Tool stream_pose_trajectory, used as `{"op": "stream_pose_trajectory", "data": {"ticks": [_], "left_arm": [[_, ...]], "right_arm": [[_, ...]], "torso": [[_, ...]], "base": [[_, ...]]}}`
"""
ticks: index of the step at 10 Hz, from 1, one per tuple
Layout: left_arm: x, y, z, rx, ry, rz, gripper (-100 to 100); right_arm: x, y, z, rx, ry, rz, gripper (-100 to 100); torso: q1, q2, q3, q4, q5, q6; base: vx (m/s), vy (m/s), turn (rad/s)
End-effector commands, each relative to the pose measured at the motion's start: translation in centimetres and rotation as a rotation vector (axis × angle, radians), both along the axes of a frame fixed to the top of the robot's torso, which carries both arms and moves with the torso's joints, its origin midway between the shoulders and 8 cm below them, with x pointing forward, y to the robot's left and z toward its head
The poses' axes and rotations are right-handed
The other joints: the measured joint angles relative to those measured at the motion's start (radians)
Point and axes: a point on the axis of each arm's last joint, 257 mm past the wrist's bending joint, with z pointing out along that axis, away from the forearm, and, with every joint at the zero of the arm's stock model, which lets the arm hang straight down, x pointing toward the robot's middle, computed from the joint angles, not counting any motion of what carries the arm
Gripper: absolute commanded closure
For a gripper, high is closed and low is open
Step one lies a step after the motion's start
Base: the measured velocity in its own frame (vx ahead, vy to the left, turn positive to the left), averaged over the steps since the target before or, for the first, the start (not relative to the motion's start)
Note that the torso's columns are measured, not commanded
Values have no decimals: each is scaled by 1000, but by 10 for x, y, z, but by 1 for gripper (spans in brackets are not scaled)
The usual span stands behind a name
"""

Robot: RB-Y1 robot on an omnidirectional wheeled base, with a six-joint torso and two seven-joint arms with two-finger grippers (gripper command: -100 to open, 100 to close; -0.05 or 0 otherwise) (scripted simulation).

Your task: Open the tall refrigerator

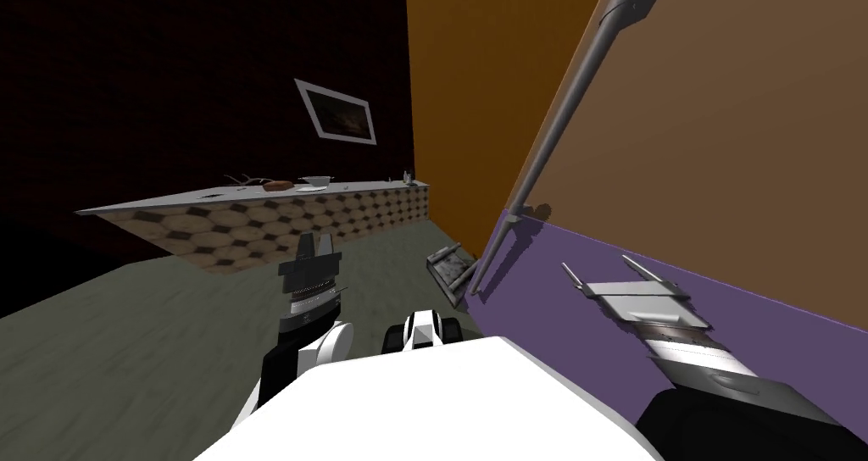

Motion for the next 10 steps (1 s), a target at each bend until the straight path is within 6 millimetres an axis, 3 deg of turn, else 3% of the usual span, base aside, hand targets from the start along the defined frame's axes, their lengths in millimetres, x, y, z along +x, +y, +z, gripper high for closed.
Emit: {"op": "stream_pose_trajectory", "data": {"ticks": [1, 10], "left_arm": [[0, 0, 0, 0, 0, 0, 0], [0, 0, 0, 0, 0, 0, 0]], "right_arm": [[-8, -7, 4, -129, 57, -42, -100], [-35, -28, 26, -586, 267, -152, -100]], "torso": [[0, 0, 0, 0, 0, 0], [0, 1, 1, 0, 0, 1]], "base": [[3, -8, 140], [-2, 1, 175]]}}
